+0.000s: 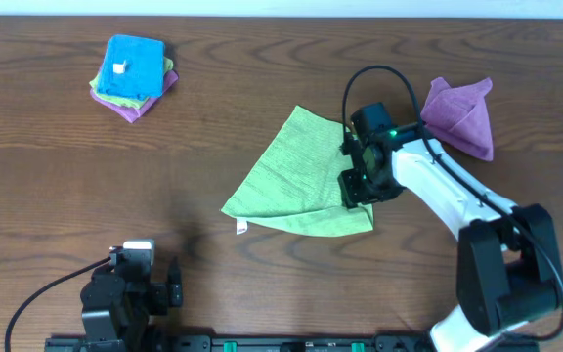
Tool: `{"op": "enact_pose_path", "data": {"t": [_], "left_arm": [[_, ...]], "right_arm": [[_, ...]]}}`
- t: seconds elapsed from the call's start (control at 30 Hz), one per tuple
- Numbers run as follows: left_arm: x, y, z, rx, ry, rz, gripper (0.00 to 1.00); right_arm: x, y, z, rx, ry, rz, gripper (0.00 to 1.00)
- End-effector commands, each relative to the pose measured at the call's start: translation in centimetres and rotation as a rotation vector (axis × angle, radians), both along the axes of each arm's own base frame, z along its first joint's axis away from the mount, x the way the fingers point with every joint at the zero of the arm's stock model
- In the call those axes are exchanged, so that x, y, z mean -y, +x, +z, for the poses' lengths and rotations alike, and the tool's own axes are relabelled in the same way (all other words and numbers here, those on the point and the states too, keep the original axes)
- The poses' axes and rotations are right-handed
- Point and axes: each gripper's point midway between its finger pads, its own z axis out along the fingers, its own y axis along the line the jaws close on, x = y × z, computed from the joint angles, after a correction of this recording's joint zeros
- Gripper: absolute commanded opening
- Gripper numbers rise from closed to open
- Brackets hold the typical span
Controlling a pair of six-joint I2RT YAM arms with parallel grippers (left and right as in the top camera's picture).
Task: Fold the cloth
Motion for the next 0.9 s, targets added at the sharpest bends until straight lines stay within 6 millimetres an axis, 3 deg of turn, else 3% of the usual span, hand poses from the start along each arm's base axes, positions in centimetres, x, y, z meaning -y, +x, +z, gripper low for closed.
{"op": "enact_pose_path", "data": {"t": [0.0, 0.37, 0.53, 0.63, 0.77, 0.83, 0.87], "left_arm": [[0.0, -0.1, -0.1, -0.003, -0.007, 0.004, 0.95], [0.0, -0.1, -0.1, -0.003, -0.007, 0.005, 0.95], [0.0, -0.1, -0.1, -0.003, -0.007, 0.004, 0.95], [0.0, -0.1, -0.1, -0.003, -0.007, 0.005, 0.95], [0.0, -0.1, -0.1, -0.003, -0.007, 0.005, 0.95], [0.0, -0.1, -0.1, -0.003, -0.007, 0.004, 0.95], [0.0, -0.1, -0.1, -0.003, -0.007, 0.005, 0.95]], "right_arm": [[0.0, 0.0, -0.7, -0.028, 0.023, 0.004, 0.52], [-1.3, -1.9, -0.4, -0.118, 0.114, 0.009, 0.37], [-1.2, -3.4, -0.1, -0.177, 0.124, 0.037, 0.11], [-1.1, -4.1, 0.0, -0.207, 0.117, 0.046, 0.01], [-1.5, -5.0, 0.2, -0.238, 0.130, 0.071, 0.01], [-1.3, -4.0, 0.2, -0.189, 0.115, 0.060, 0.03], [-1.3, -3.5, 0.2, -0.169, 0.119, 0.060, 0.09]]}}
